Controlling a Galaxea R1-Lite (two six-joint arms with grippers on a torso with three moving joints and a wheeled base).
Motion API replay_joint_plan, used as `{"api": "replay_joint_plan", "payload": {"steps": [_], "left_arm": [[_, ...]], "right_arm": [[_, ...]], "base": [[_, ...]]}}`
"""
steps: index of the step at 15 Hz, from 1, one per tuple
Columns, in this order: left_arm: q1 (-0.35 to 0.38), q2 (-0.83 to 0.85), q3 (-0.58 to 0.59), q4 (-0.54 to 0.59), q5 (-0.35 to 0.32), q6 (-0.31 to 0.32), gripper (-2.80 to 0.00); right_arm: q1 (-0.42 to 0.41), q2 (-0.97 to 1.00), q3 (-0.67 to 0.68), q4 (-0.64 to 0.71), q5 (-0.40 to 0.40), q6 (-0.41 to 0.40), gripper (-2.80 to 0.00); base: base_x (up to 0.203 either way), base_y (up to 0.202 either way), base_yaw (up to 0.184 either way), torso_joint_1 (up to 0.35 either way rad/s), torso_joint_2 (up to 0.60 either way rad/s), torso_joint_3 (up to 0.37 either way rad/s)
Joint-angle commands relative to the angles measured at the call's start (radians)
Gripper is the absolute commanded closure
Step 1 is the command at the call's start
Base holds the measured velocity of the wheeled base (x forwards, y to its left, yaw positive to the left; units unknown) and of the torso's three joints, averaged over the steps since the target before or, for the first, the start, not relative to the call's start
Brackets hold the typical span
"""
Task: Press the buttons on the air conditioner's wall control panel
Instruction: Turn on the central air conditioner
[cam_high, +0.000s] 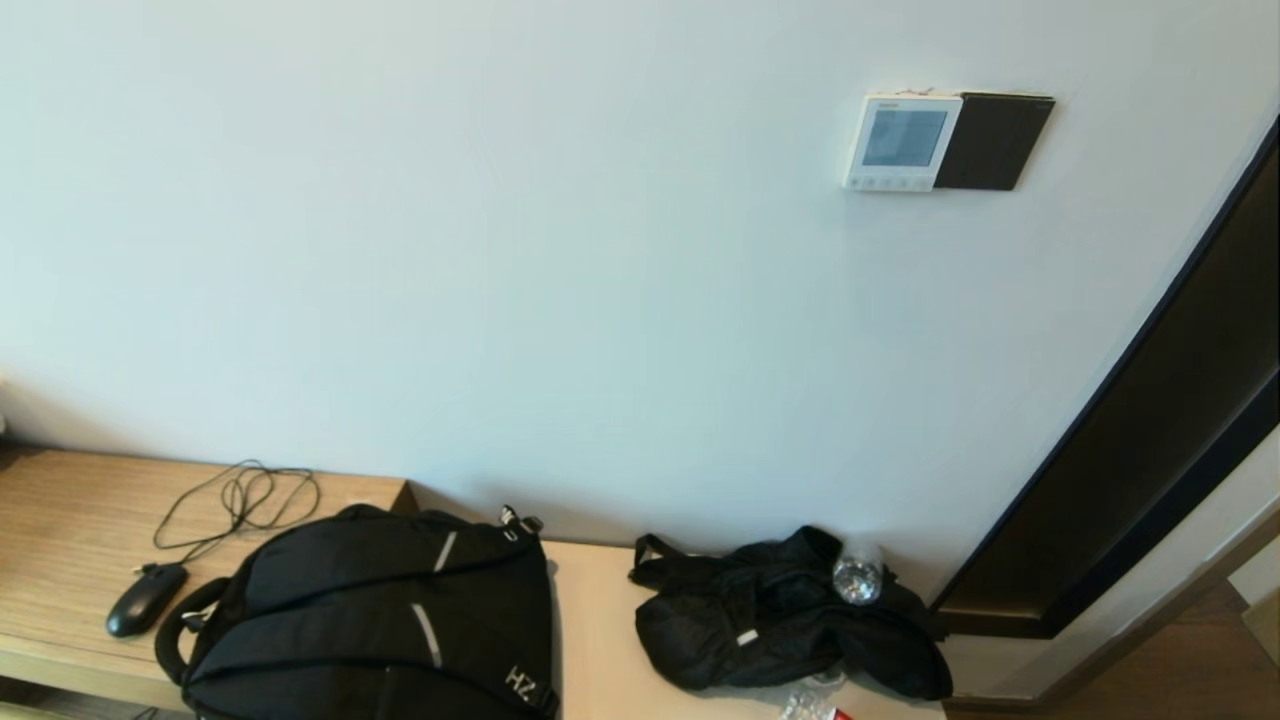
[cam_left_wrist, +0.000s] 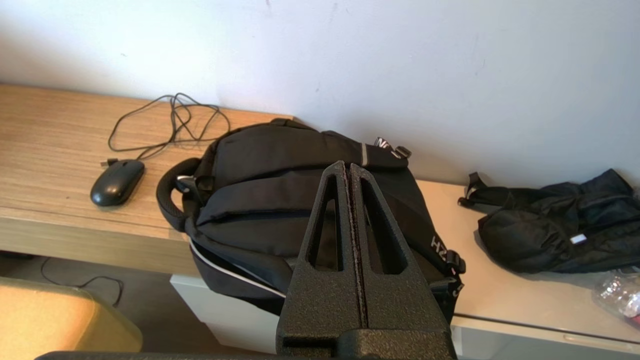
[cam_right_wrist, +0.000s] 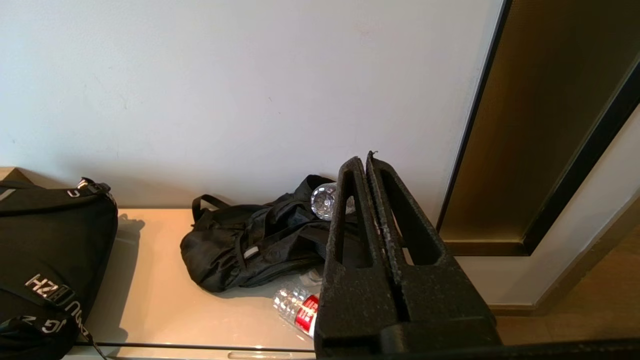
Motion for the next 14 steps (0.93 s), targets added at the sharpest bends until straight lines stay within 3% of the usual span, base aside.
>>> {"api": "replay_joint_plan", "payload": {"steps": [1, 14], "left_arm": [[0.0, 0.0, 0.0, 0.0, 0.0, -0.001, 0.0], [0.0, 0.0, 0.0, 0.0, 0.0, -0.001, 0.0]], "right_arm": [[0.0, 0.002, 0.0, 0.0, 0.001, 0.0, 0.0], [0.0, 0.005, 0.0, -0.002, 0.002, -0.013, 0.0]], "base": [[0.0, 0.0, 0.0, 0.0, 0.0, 0.0], [0.0, 0.0, 0.0, 0.0, 0.0, 0.0]]}}
